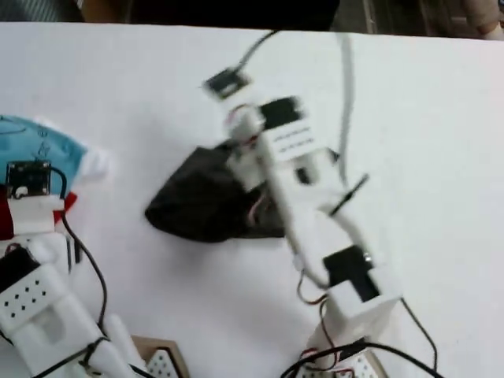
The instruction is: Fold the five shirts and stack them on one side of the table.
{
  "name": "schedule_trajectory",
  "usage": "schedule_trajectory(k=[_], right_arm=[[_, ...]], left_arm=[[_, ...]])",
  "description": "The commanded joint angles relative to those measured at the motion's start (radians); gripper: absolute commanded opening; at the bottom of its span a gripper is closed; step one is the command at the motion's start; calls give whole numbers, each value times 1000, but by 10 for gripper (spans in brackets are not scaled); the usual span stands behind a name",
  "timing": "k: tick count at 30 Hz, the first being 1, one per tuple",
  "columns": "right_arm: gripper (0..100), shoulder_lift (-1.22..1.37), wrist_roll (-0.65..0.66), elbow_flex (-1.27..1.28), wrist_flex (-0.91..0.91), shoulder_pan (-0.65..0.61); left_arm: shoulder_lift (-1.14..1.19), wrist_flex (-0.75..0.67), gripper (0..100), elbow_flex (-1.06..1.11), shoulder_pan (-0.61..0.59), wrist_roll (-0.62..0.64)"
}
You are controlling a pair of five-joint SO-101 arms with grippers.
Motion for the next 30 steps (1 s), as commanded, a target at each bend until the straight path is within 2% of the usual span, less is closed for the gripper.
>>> schedule_trajectory(k=[1,7,11,18,25,30], right_arm=[[202,-4,5,72,-44,-105],[147,-4,5,230,-209,-157],[10,-15,0,233,-263,-130],[20,-140,8,123,-234,-128],[20,-269,11,-46,-156,-189],[20,-334,143,-121,-91,-303]], left_arm=[[-18,-12,215,-1,2,9],[-18,-12,215,-1,2,11],[-18,-11,215,-1,2,11],[-18,-11,215,-1,5,12],[-18,-18,215,33,6,12],[-18,-20,215,71,6,12]])
